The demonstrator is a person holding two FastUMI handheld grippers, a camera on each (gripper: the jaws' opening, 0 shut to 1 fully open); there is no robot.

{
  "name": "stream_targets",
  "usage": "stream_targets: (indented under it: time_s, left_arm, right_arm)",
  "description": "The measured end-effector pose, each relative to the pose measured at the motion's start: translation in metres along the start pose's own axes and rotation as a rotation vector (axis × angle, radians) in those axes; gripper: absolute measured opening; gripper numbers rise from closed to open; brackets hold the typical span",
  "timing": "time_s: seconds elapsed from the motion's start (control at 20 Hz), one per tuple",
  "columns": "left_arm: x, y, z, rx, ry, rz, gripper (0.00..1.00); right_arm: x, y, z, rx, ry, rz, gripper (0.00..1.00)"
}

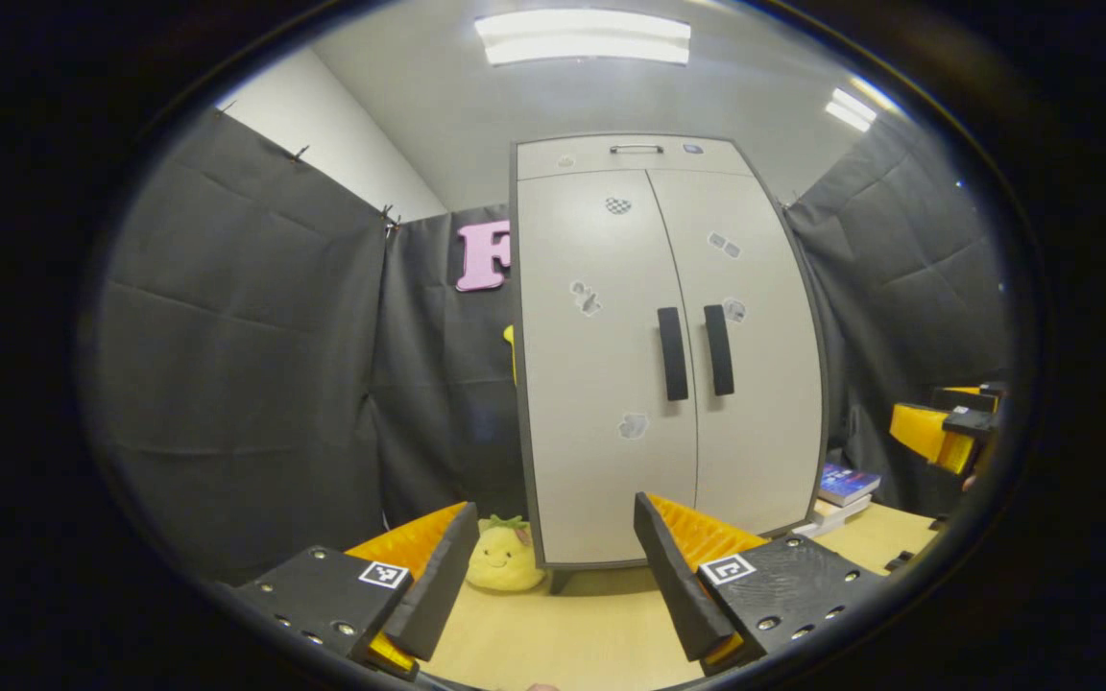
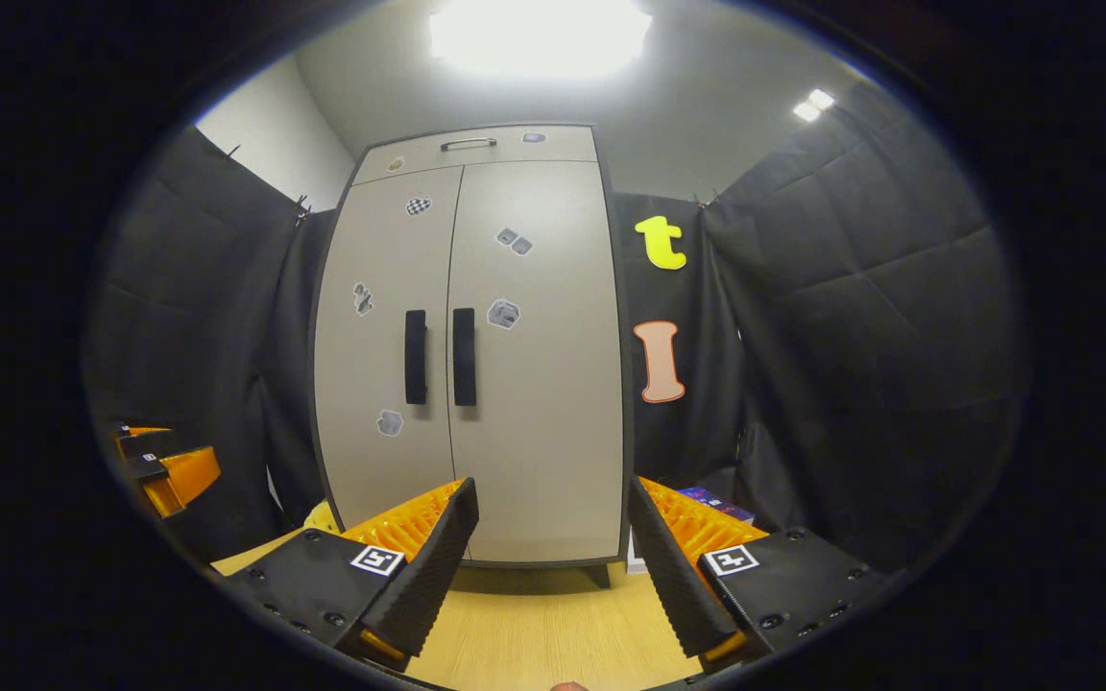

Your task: Open the right door of the double-door shoe cabinet with the right hand, and open the left door with the left hand.

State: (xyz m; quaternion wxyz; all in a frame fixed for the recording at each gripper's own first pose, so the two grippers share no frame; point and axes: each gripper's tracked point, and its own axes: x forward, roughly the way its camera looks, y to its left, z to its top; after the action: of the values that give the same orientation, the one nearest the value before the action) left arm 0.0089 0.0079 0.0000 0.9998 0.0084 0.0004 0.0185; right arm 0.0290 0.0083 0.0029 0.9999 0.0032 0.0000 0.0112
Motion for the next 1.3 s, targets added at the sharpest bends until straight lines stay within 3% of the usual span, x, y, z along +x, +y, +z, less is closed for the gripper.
stream_targets:
  time_s: [0.65,1.3]
  left_arm:
    - [-0.016,0.036,-0.001,0.000,-0.013,0.077,0.95]
    - [-0.036,0.069,-0.004,0.025,0.001,0.158,0.94]
  right_arm:
    - [0.072,0.036,0.056,0.010,-0.078,0.079,0.97]
    - [0.156,0.090,0.081,-0.047,-0.107,0.137,0.97]
